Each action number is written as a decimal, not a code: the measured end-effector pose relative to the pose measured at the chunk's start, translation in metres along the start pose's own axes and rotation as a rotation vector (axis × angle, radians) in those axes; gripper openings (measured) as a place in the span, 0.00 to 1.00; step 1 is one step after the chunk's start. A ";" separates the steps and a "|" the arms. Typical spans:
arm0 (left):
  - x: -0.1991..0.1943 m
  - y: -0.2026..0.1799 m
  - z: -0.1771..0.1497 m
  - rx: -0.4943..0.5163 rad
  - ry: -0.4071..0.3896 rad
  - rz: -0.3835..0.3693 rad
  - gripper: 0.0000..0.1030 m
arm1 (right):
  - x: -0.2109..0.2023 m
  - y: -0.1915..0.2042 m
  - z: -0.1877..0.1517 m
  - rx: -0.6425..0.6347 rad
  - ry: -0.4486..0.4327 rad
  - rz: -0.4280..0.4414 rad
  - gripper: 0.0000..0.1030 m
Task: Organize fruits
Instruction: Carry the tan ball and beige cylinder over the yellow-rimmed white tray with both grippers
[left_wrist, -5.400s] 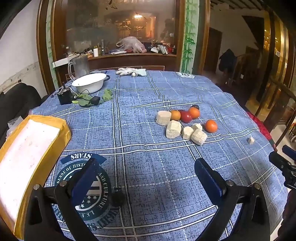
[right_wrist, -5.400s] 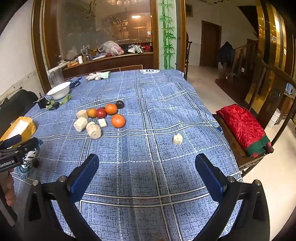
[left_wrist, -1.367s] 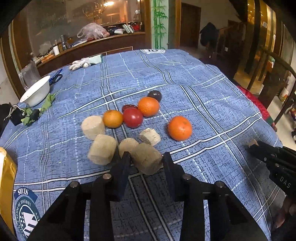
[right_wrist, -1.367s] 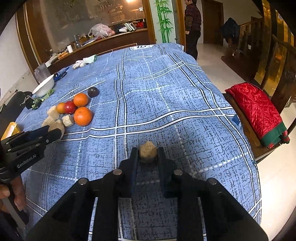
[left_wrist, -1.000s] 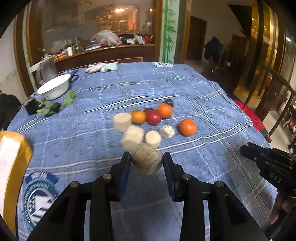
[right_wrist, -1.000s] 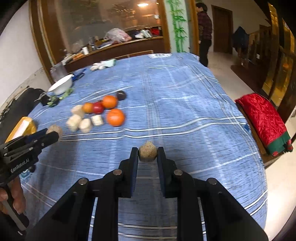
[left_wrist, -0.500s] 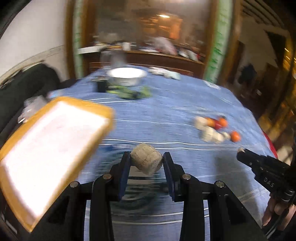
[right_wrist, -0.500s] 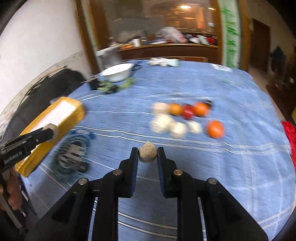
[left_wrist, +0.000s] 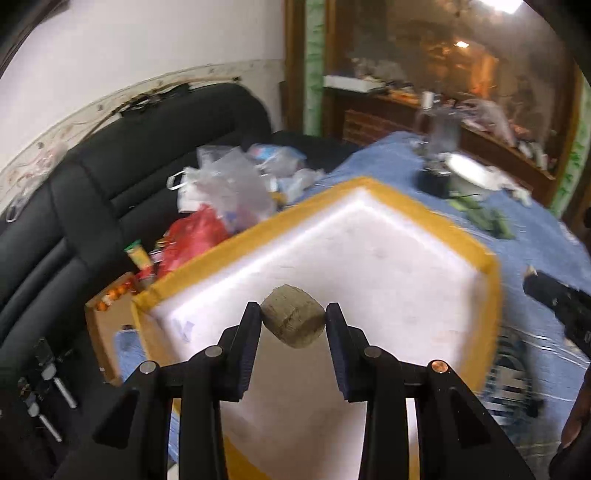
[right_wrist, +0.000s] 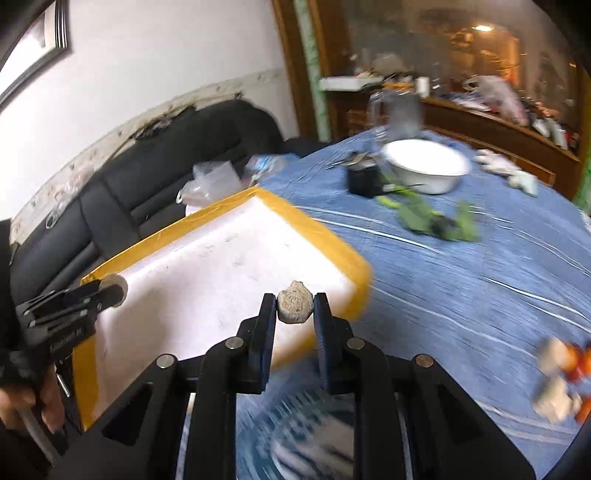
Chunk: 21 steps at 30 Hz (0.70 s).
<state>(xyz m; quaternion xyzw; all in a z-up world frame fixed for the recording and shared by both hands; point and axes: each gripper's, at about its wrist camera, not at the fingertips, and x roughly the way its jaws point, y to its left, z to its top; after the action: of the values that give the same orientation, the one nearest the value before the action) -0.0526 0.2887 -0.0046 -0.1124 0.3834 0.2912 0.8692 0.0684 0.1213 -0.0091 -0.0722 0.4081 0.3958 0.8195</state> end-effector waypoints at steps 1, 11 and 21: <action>0.009 0.006 0.003 -0.007 0.017 0.011 0.34 | 0.014 0.006 0.004 -0.013 0.021 -0.002 0.22; 0.039 0.032 0.002 0.001 0.040 0.111 0.34 | 0.079 0.006 0.003 -0.041 0.192 -0.093 0.22; 0.069 0.026 0.030 0.138 0.054 0.094 0.34 | 0.052 0.012 -0.027 -0.074 0.268 -0.140 0.22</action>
<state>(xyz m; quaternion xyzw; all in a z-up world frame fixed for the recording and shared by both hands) -0.0133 0.3512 -0.0340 -0.0418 0.4309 0.3014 0.8495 0.0614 0.1482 -0.0624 -0.1828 0.4931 0.3391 0.7801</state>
